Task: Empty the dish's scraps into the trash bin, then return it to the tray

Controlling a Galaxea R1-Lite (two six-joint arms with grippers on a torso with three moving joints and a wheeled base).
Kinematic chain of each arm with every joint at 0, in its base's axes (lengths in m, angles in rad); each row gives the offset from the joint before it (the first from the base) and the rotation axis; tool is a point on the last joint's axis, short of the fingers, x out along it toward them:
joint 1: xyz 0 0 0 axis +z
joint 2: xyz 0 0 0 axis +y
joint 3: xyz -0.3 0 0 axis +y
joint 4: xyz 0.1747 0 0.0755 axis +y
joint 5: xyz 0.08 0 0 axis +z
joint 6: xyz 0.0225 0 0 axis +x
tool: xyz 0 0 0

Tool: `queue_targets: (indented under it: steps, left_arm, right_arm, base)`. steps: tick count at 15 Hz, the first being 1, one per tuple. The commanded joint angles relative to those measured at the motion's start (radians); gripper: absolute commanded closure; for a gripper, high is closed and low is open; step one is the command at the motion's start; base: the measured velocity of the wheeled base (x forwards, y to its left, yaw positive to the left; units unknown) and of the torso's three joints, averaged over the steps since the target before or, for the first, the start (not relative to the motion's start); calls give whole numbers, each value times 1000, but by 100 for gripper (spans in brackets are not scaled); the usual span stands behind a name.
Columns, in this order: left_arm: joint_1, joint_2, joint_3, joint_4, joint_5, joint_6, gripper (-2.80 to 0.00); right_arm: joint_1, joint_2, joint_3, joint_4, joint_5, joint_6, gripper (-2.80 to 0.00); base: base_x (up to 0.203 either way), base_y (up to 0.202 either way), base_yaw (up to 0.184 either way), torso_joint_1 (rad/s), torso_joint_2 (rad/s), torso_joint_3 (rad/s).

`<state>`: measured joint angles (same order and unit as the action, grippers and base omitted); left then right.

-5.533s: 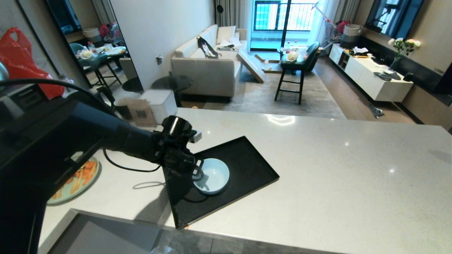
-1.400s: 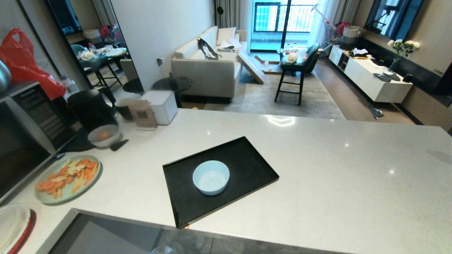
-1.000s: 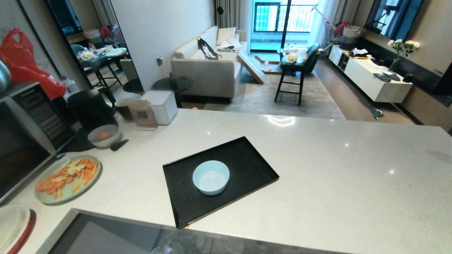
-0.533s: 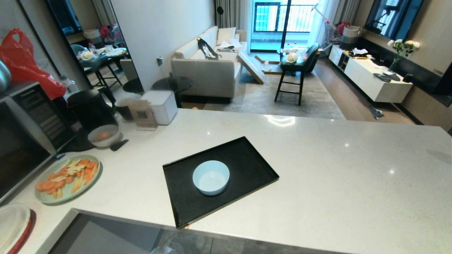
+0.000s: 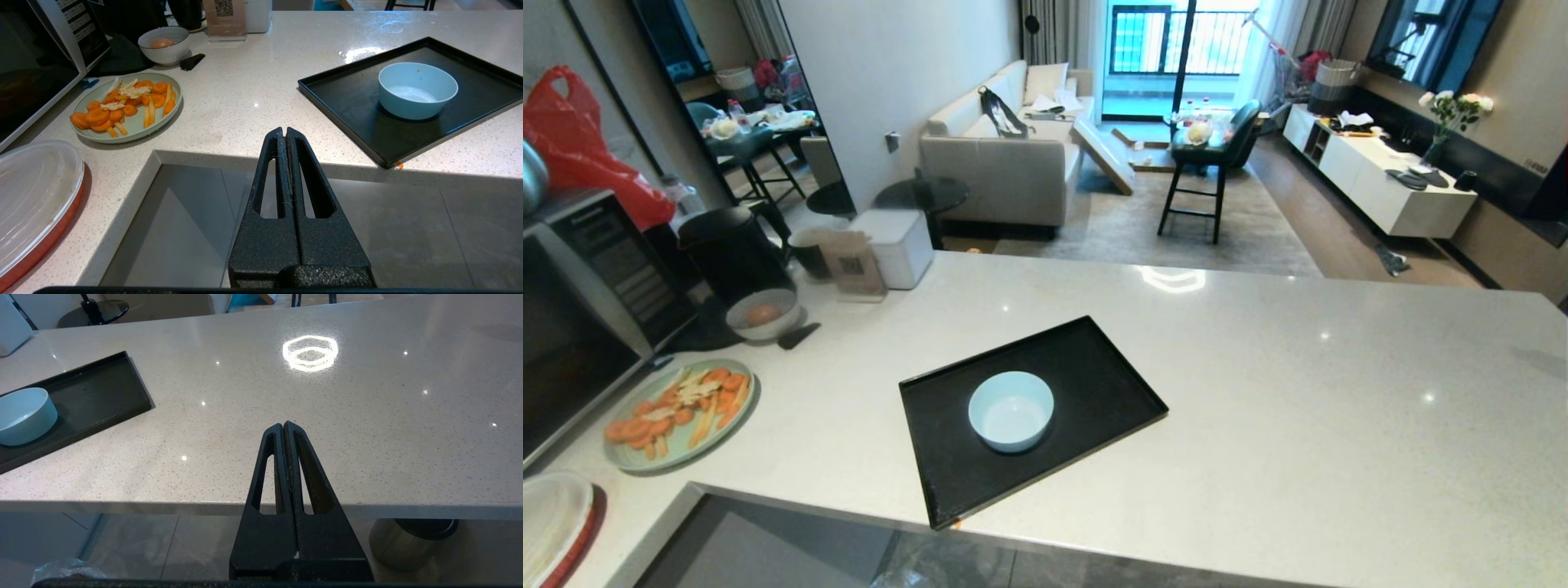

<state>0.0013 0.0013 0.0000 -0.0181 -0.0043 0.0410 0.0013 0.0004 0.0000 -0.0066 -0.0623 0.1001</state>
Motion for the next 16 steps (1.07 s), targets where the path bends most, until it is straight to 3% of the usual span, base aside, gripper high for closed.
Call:
queue_targets:
  steps: [1,4,16]
  left_arm:
    - [0,0,0,0,0,0,0]
    - [0,0,0,0,0,0,0]
    - [0,0,0,0,0,0,0]
  right_arm:
    - [0,0,0,3,2,-24,0]
    - [0,0,0,7,7,-73,0]
    - [0,0,0,4,4,-56,0]
  base:
    - [0,0,0,0,0,0]
    - [0,0,0,0,0,0]
    - [0,0,0,0,0,0]
